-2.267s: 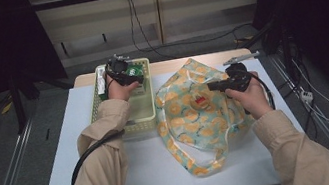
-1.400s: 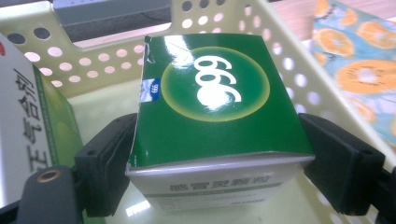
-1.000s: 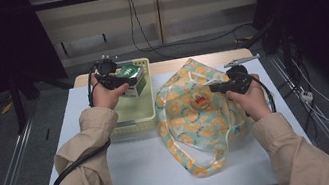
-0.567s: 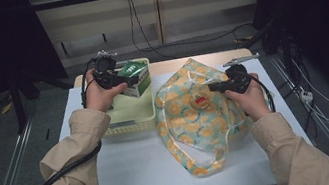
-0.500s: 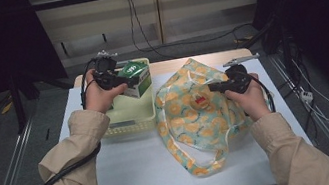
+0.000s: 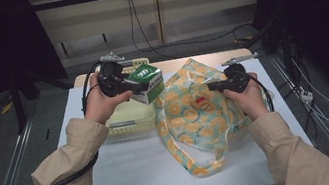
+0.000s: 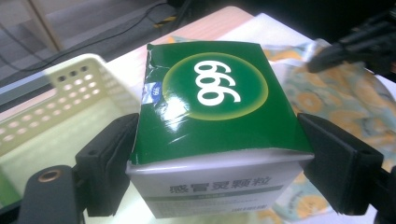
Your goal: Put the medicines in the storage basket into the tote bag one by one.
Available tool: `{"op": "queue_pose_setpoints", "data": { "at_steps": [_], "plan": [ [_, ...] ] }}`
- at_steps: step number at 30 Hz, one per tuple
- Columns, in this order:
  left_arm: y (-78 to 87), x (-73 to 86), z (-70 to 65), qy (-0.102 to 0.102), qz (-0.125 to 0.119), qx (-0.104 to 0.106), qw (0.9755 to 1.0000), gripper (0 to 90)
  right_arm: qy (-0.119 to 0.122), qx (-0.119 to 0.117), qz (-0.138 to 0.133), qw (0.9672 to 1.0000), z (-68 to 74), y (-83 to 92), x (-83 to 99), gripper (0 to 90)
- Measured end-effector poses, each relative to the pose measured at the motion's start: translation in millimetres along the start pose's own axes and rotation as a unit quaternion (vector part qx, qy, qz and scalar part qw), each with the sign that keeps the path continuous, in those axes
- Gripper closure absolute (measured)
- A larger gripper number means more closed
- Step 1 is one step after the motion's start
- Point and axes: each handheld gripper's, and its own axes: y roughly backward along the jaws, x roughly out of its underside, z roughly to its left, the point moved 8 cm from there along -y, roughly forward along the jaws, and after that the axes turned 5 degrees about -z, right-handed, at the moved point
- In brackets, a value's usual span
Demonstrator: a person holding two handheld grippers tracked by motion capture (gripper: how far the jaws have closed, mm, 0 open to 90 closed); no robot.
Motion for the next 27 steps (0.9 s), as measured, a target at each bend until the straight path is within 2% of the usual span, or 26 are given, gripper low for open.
{"op": "queue_pose_setpoints", "data": {
  "at_steps": [1,5,12,17,20,27],
  "plan": [
    [-0.3,-0.4,-4.9,-0.011,0.002,0.006,0.9999,16.5,0.002,-0.001,-0.001,1.0000,0.4,0.3,-0.8,90.0],
    [-3.3,-1.9,-25.6,-0.025,0.001,0.030,0.9992,16.5,0.002,0.002,-0.002,1.0000,-0.2,1.6,-1.9,90.0],
    [-8.2,-1.7,-51.9,-0.042,-0.002,0.059,0.9974,16.5,0.000,0.002,-0.003,1.0000,-1.5,2.4,-1.3,90.0],
    [-9.5,-1.2,-72.0,-0.056,-0.002,0.084,0.9949,16.5,-0.001,0.002,-0.001,1.0000,-2.6,1.6,-0.8,90.0],
    [-12.7,1.4,-80.0,-0.062,0.002,0.095,0.9936,16.5,-0.002,-0.001,0.001,1.0000,-1.2,0.2,0.5,90.0],
    [-23.3,10.6,-93.9,-0.062,0.004,0.115,0.9914,16.4,-0.001,-0.004,-0.001,1.0000,1.4,-0.4,-0.4,90.0]
  ]
}}
